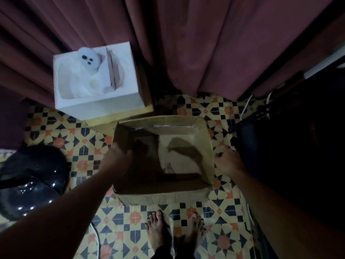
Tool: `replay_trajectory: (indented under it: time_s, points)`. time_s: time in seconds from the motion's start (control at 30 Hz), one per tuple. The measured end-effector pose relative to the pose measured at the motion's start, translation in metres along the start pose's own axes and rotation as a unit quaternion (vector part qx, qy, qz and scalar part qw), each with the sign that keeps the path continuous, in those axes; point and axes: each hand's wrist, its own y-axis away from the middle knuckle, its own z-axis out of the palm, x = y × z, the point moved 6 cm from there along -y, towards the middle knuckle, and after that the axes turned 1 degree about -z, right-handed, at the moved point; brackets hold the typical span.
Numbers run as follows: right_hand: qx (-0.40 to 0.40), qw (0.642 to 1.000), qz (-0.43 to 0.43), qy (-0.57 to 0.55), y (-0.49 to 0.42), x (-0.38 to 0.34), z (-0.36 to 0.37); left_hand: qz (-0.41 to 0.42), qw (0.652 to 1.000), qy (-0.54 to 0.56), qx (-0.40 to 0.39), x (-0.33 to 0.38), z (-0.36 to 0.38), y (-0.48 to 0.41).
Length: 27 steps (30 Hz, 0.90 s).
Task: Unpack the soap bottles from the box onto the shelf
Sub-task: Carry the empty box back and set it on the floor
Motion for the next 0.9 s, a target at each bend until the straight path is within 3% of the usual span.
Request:
replay_trajectory:
  time_s: [0.17,0.33,0.43,0.63,0.67,0.73,0.8,0.9]
  points:
    - [0.003,0.998,-0.044,-0.055,0.095,0.009,-0.077,0.165,0.98,-0.029,-0.109,0.111,0.009,0.105]
    - [0.069,0.98,-0.032,-0.184,0.23,0.054,-0.152,0.265,0.953,-0.048,-0.14,0.202,0.019,0.227]
    - [0.091,0.964,0.028,-0.249,0.315,0.102,-0.169,0.322,0.925,-0.097,-0.178,0.233,0.038,0.312]
    - [0.214,0.918,0.128,-0.308,0.466,0.201,-0.147,0.438,0.819,-0.208,-0.307,0.242,0.099,0.467]
    - [0.25,0.891,0.169,-0.338,0.518,0.231,-0.13,0.474,0.774,-0.254,-0.333,0.234,0.125,0.518]
    - [0.258,0.884,0.179,-0.347,0.536,0.236,-0.122,0.485,0.756,-0.281,-0.339,0.229,0.133,0.535]
    - [0.309,0.832,0.253,-0.385,0.614,0.277,-0.092,0.524,0.686,-0.337,-0.376,0.2,0.176,0.611]
    - [0.347,0.775,0.335,-0.408,0.69,0.317,-0.044,0.56,0.61,-0.39,-0.403,0.158,0.214,0.699]
